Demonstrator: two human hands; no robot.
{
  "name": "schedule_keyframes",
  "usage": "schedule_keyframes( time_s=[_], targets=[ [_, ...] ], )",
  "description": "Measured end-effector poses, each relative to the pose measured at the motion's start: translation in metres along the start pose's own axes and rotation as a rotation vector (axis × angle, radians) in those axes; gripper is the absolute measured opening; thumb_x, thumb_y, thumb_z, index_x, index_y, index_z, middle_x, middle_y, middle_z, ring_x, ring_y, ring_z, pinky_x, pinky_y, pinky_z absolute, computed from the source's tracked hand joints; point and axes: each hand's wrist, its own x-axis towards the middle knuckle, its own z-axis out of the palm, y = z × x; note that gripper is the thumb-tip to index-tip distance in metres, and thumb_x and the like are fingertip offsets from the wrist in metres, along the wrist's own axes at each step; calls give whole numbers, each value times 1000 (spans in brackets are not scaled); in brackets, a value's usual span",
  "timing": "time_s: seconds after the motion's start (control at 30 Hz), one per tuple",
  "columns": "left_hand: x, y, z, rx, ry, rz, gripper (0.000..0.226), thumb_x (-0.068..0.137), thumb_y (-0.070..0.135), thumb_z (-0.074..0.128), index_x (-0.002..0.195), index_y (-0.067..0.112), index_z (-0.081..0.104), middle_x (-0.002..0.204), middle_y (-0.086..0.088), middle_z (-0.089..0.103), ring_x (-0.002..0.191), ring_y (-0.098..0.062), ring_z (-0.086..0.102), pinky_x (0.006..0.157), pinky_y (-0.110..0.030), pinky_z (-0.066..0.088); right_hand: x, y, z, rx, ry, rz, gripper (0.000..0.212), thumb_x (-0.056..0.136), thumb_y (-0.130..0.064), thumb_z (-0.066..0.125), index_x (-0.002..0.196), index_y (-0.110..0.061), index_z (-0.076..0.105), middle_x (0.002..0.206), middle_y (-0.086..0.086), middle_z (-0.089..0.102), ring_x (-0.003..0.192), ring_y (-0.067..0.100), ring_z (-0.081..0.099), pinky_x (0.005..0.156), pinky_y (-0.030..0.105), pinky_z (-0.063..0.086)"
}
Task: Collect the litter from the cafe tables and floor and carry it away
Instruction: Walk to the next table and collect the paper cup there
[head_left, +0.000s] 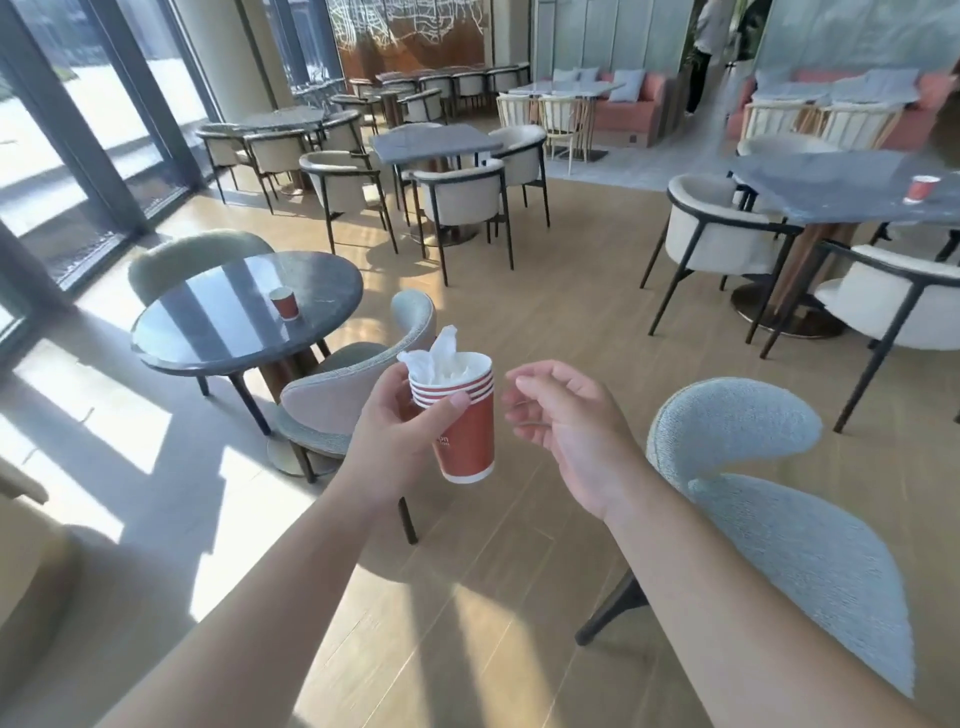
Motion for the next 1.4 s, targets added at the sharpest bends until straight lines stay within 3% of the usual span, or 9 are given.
schedule_keyframes(
  time_s=[0.27,0.4,0.53,0.63,0.83,0.97,1.17,1.33,1.4],
  targets=[
    [123,-35,-117,-70,62,-41,65,71,41,81,128,15,61,117,-4,75,111,-22,71,88,-33,57,143,27,105,-47,-60,81,18,75,-30,60,87,-19,69,77,-3,70,72,14,62,71,29,48],
    [173,-53,-171,-72,96,-58,64,72,41,80,127,15,61,118,-6,75,112,-27,70,91,-40,56,203,41,153,-60,-92,93,15,78,-26,60,86,-18,69,77,-1,68,72,15,60,71,28,48],
    [205,-62,-215,-76,118,-67,59,77,38,79,130,17,60,121,-4,73,115,-23,69,93,-38,54,252,44,188,-65,-96,91,8,87,-17,60,86,-16,68,80,3,67,75,18,59,68,27,48],
    [222,-60,-241,-80,167,-51,62,73,42,80,128,19,62,121,-4,74,114,-22,69,95,-39,53,283,43,211,-68,-134,80,16,93,-11,56,84,-17,68,79,3,67,73,18,59,71,30,48],
    [255,-61,-285,-50,265,-31,55,73,40,82,123,22,66,118,-4,75,110,-21,70,97,-43,53,331,50,250,-60,-230,63,11,90,-16,58,87,-16,68,77,0,69,71,15,61,64,24,49],
    [281,-70,-304,-21,313,-42,43,73,39,83,114,31,71,117,-5,75,109,-21,71,94,-40,56,370,64,268,-43,-273,99,15,92,-13,57,84,-19,68,76,-1,69,70,14,62,68,27,49],
    [350,-94,-326,-1,418,-71,65,66,37,86,123,14,63,119,-8,75,113,-24,70,94,-38,56,458,88,289,-44,-323,131,12,92,-15,59,86,-18,69,77,-2,71,75,17,63,72,32,52],
    [424,-111,-334,53,489,-131,63,58,38,89,113,21,63,110,1,77,104,-14,72,79,-22,56,546,98,295,-70,-370,181,11,93,-15,58,90,-15,69,77,-4,72,74,13,64,74,32,52],
    [451,-116,-340,83,529,-155,66,53,41,89,111,25,62,108,6,77,103,-13,71,77,-24,56,581,99,297,-71,-387,188,12,93,-14,58,89,-16,69,78,-1,72,73,14,64,72,31,52]
  ],
)
